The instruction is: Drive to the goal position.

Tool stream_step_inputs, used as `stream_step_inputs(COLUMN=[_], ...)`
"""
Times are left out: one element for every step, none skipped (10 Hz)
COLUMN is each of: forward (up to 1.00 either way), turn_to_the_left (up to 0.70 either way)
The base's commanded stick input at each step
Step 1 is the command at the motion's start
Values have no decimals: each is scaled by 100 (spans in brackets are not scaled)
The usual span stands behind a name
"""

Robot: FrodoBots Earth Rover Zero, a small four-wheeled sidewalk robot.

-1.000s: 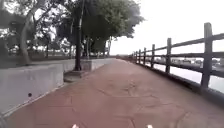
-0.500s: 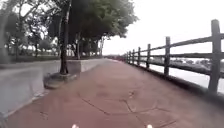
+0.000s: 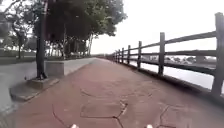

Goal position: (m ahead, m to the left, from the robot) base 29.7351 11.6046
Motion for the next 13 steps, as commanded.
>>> stream_step_inputs(forward=[100, 100, 100, 100, 100, 100, 100, 100, 100, 100, 100, 100, 100], turn_to_the_left=[0, 0, 0, 0, 0, 0, 0, 0, 0, 0, 0, 0, 0])
